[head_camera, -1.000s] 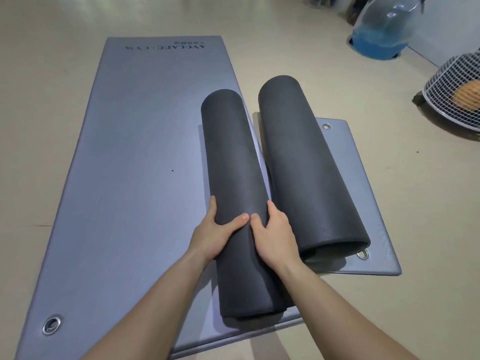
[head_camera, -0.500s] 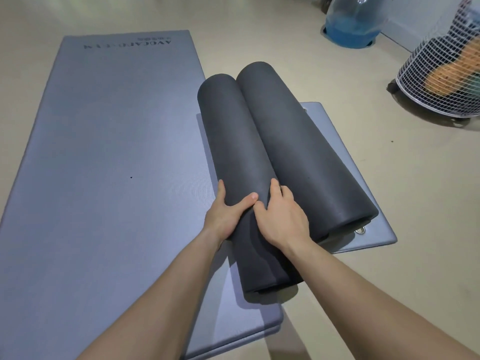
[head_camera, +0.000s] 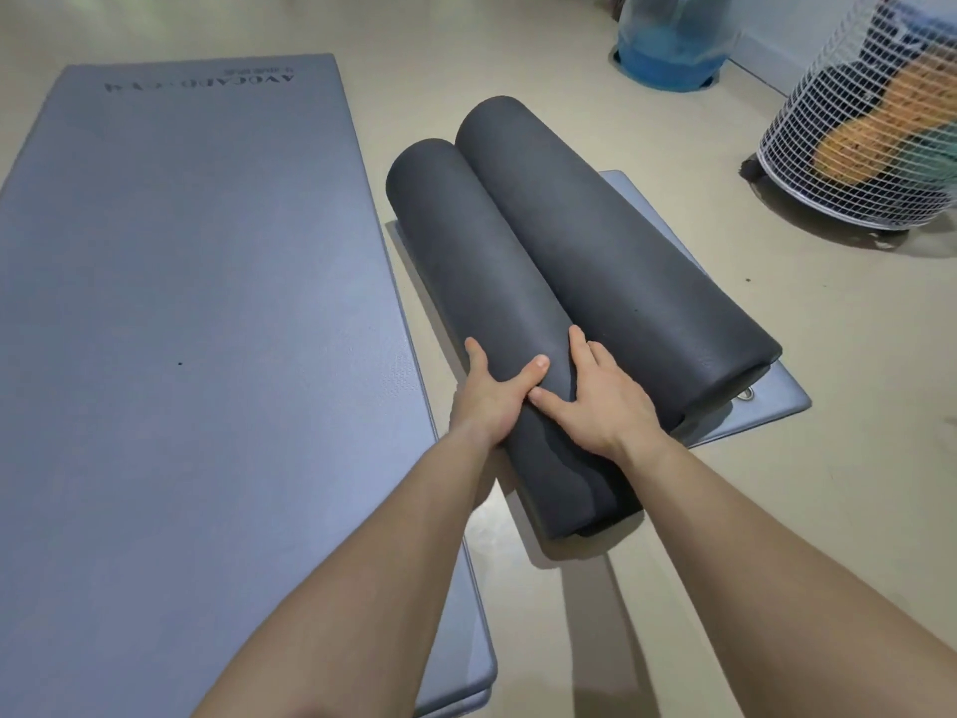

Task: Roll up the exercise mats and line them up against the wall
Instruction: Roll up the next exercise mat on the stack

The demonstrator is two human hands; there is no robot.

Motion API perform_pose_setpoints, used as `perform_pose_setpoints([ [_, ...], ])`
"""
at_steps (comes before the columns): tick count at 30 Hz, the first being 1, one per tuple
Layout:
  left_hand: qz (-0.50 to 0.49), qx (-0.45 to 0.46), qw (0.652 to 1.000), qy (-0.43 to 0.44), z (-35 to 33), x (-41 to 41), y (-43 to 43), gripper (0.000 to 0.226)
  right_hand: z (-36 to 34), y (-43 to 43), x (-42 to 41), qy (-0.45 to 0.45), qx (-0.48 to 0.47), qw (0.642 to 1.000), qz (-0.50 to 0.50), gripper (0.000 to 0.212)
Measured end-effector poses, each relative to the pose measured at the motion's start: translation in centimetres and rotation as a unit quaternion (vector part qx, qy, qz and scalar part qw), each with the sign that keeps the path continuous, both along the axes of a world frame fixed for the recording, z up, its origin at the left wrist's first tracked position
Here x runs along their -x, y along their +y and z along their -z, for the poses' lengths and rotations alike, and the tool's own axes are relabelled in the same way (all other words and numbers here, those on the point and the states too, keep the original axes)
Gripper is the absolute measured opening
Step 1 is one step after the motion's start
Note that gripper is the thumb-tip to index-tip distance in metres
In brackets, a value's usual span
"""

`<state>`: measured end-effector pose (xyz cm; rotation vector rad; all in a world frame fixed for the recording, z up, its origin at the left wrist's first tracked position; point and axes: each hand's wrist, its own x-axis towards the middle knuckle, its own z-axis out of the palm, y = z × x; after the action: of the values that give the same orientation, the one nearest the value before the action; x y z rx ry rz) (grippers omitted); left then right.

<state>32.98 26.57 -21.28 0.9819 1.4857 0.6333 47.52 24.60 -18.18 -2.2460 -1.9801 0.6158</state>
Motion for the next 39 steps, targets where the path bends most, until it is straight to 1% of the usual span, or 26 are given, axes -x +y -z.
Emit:
perform_pose_setpoints([
  [2,0.014,0.009,1.000,0.014,-0.3,0.0,1.0,0.117,0.4,0.2,0.4,-0.009,-0.022,1.000,0.018,0.088],
  [3,0.018,0.010,1.000,0.019,-0.5,0.1,1.3,0.113,0.5,0.0,0.7,-0.030,-0.040,0.998,0.031,0.082],
  [6,0.051,-0.005,0.998,0.041,-0.9,1.0,1.4,0.090,0.6,-0.8,1.8,-0.147,-0.110,0.980,0.072,0.062],
  [7,0.066,-0.020,0.996,0.053,-0.9,1.5,0.7,0.082,0.7,-1.1,2.1,-0.166,-0.126,0.975,0.083,0.056],
  [9,0.121,-0.068,0.983,0.121,-0.7,3.3,-1.4,0.069,0.9,-1.3,2.7,-0.178,-0.150,0.968,0.093,0.044],
  [11,0.162,-0.107,0.957,0.216,-0.1,6.0,-3.3,0.058,1.2,-1.7,4.2,-0.187,-0.185,0.962,0.076,0.033],
  [12,0.160,-0.111,0.951,0.240,0.2,7.6,-4.0,0.052,1.2,-2.0,5.2,-0.187,-0.199,0.960,0.068,0.033],
  [14,0.129,-0.106,0.953,0.253,0.3,10.7,-5.0,0.041,1.1,-2.5,7.5,-0.167,-0.220,0.960,0.052,0.032],
  [16,0.117,-0.106,0.948,0.275,0.2,13.9,-5.8,0.036,0.6,-3.1,10.1,-0.151,-0.217,0.964,0.013,0.031],
  [18,0.137,-0.109,0.935,0.309,0.1,17.5,-7.0,0.035,0.1,-3.5,13.0,-0.121,-0.172,0.977,-0.038,0.034],
  [20,0.179,-0.098,0.913,0.354,-0.2,21.8,-9.0,0.036,-0.1,-4.0,15.8,-0.083,-0.074,0.988,-0.104,0.041],
  [21,0.209,-0.093,0.894,0.385,-0.2,24.1,-10.2,0.038,-0.2,-4.5,17.1,-0.070,-0.009,0.987,-0.145,0.044],
  [23,0.267,-0.074,0.852,0.444,-0.3,28.3,-13.3,0.042,-0.3,-6.1,19.9,-0.066,0.113,0.964,-0.229,0.047],
  [25,0.311,-0.042,0.821,0.478,-0.2,31.9,-17.1,0.052,0.2,-8.4,22.5,-0.079,0.172,0.940,-0.284,0.048],
  [28,0.345,0.000,0.795,0.498,0.4,35.6,-23.0,0.072,1.9,-13.1,25.8,-0.075,0.182,0.933,-0.300,0.051],
  [30,0.357,-0.001,0.785,0.506,1.0,36.9,-26.0,0.086,3.5,-16.4,27.3,-0.079,0.175,0.931,-0.312,0.059],
  [34,0.340,-0.026,0.804,0.487,2.2,38.3,-28.5,0.104,6.0,-20.1,27.8,-0.114,0.111,0.934,-0.321,0.086],
  [36,0.342,-0.036,0.801,0.491,2.6,38.6,-28.9,0.107,6.6,-20.6,27.5,-0.127,0.087,0.933,-0.326,0.098],
  [39,0.338,-0.063,0.792,0.505,3.0,38.7,-29.2,0.097,6.9,-20.8,27.4,-0.146,0.078,0.926,-0.338,0.111],
])
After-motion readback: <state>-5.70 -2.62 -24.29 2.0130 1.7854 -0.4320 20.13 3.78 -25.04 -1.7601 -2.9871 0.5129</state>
